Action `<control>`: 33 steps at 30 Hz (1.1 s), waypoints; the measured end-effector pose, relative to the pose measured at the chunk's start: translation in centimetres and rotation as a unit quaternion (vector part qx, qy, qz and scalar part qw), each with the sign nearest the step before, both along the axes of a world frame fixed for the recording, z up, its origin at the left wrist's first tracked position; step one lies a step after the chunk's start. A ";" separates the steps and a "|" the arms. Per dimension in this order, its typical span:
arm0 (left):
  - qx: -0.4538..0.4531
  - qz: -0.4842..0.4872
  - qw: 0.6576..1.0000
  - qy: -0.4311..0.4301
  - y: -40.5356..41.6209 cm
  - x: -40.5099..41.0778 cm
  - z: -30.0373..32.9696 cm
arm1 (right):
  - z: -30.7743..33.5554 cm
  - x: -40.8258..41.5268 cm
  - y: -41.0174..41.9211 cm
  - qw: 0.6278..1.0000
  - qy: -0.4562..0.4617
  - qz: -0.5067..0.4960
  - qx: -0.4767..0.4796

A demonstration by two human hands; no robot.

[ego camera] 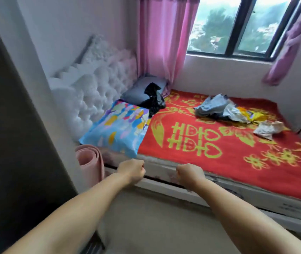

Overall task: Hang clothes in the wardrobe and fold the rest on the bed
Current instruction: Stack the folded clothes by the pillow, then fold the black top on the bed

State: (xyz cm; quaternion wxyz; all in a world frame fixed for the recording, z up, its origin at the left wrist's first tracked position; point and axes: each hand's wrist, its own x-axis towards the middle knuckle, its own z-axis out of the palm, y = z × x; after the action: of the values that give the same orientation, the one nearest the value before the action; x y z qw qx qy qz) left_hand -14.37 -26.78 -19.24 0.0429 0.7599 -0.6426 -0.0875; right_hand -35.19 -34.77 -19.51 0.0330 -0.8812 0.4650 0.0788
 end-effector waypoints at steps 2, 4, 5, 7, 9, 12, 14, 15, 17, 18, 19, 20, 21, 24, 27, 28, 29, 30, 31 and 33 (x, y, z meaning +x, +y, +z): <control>-0.005 -0.019 1.000 0.011 -4.3 -2.9 0.7 | 0.8 -3.4 -3.2 1.000 0.002 -0.026 0.000; -0.011 -0.038 0.999 0.024 -8.2 -5.9 1.1 | 1.4 -6.5 -6.3 0.999 0.004 -0.039 -0.017; -0.013 -0.050 0.998 0.030 -9.9 -7.4 1.2 | 1.6 -7.9 -7.7 0.999 0.004 -0.045 -0.028; -0.007 -0.081 0.996 0.034 -12.9 -10.2 1.2 | 1.8 -10.6 -10.0 0.997 0.002 -0.064 -0.036; 0.005 -0.107 0.994 0.034 -15.5 -12.6 0.9 | 1.5 -13.0 -11.9 0.996 -0.001 -0.088 -0.029; 0.019 -0.135 0.990 0.032 -19.4 -14.9 0.4 | 0.9 -15.6 -14.3 0.993 -0.014 -0.117 -0.013; 0.031 -0.150 0.988 0.023 -21.9 -15.9 -0.1 | 0.3 -17.0 -15.7 0.991 -0.019 -0.130 0.000; 0.037 -0.156 0.987 0.019 -23.1 -16.3 -0.4 | -0.2 -17.5 -16.4 0.990 -0.019 -0.136 0.008; 0.048 -0.168 0.984 0.015 -25.6 -16.8 -1.2 | -1.0 -18.3 -18.3 0.989 -0.013 -0.147 0.026; 0.054 -0.175 0.983 0.014 -27.1 -17.0 -1.6 | -1.3 -18.5 -19.5 0.988 -0.010 -0.151 0.032; 0.058 -0.182 0.981 0.012 -28.6 -17.0 -1.8 | -1.4 -18.6 -20.9 0.987 -0.008 -0.155 0.035; 0.058 -0.189 0.980 0.010 -30.3 -17.0 -1.9 | -1.5 -18.6 -22.4 0.987 -0.006 -0.159 0.035; 0.055 -0.194 0.979 0.008 -32.2 -16.8 -1.8 | -1.4 -18.5 -24.2 0.986 -0.006 -0.163 0.032; 0.043 -0.208 0.977 0.012 -37.9 -16.0 -1.7 | -1.0 -17.8 -29.6 0.984 -0.016 -0.175 0.015; 0.056 -0.215 0.975 0.000 -43.7 -14.3 -1.6 | -0.9 -16.2 -35.1 0.983 -0.016 -0.182 0.016; 0.057 -0.216 0.975 -0.007 -45.6 -13.5 -1.5 | -0.9 -15.5 -36.8 0.983 -0.015 -0.185 0.015; 0.056 -0.214 0.975 -0.013 -47.5 -12.7 -1.5 | -0.9 -14.9 -38.5 0.982 -0.017 -0.187 0.014; 0.055 -0.208 0.977 -0.015 -49.1 -11.9 -1.5 | -1.0 -14.2 -39.9 0.982 -0.022 -0.189 0.014; 0.057 -0.200 0.978 -0.014 -50.7 -11.0 -1.6 | -1.3 -13.6 -41.2 0.982 -0.023 -0.188 0.017; 0.072 -0.185 0.980 -0.005 -53.2 -9.6 -2.6 | -2.2 -12.5 -43.4 0.983 -0.008 -0.181 0.037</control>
State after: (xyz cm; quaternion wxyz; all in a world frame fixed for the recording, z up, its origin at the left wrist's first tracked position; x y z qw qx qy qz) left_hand -23.96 -79.99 -21.84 -0.0325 0.6293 -0.7645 -0.1363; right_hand -47.65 -78.21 -21.73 0.0829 -0.7813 0.6133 0.0816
